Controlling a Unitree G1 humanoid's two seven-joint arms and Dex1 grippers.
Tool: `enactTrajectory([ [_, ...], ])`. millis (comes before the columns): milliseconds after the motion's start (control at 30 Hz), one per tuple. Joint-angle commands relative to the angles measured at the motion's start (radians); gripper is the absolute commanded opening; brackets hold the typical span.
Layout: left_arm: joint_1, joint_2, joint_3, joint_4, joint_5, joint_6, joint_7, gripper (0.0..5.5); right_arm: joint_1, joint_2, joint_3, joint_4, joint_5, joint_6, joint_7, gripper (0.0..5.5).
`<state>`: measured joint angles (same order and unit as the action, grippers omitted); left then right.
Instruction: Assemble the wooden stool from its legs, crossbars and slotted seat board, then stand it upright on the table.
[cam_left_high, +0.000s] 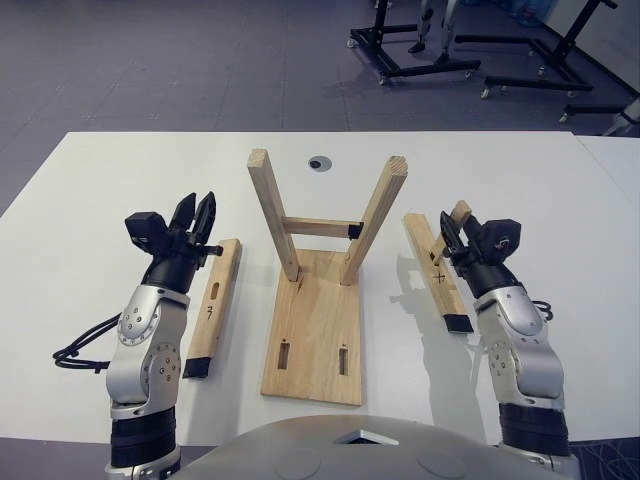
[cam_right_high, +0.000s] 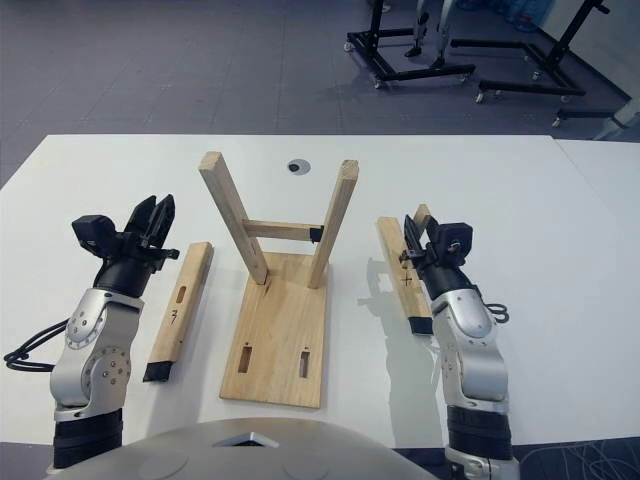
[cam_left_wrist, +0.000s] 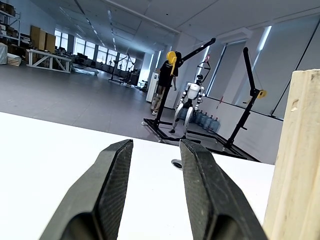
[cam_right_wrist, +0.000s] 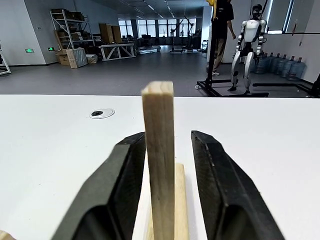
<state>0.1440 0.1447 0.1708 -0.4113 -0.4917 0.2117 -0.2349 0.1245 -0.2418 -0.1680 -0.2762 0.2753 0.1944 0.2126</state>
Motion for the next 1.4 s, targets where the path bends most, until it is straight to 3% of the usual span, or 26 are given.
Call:
enactTrajectory([
  [33, -0.001, 0.001, 0.005, 0.007, 0.007, -0.009, -0.002, 1.69, -0.032, -0.023, -0.032, -0.051, 0.011, 0.018, -0.004, 2.31],
  [133, 0.000, 0.001, 0.006, 0.001, 0.010, -0.009, 0.002, 1.69, -0.062, -0.031, -0.042, -0.127, 0.044, 0.053, 0.002, 2.89],
  [400, 0.018, -0.020, -0.007, -0.001, 0.029, -0.026, 0.014, 1.69, -0.327, -0.078, -0.078, -0.194, 0.120, 0.227, -0.062, 2.89],
  [667, 0.048, -0.059, -0.048, 0.000, 0.064, -0.044, 0.023, 1.69, -0.592, -0.169, -0.089, -0.006, 0.133, 0.364, -0.036, 2.89],
  [933, 0.087, -0.092, -0.085, 0.015, 0.083, -0.066, 0.019, 1.69, -0.352, -0.238, 0.042, 0.092, 0.023, 0.477, 0.041, 2.89],
  [1200, 0.083, -0.090, -0.072, 0.056, 0.077, -0.088, -0.002, 1.69, -0.378, -0.176, -0.012, 0.003, 0.063, 0.514, 0.001, 2.89],
  [1400, 0.073, -0.086, -0.061, 0.074, 0.072, -0.104, -0.007, 1.69, -0.520, -0.130, -0.125, -0.049, 0.108, 0.448, -0.072, 2.89],
])
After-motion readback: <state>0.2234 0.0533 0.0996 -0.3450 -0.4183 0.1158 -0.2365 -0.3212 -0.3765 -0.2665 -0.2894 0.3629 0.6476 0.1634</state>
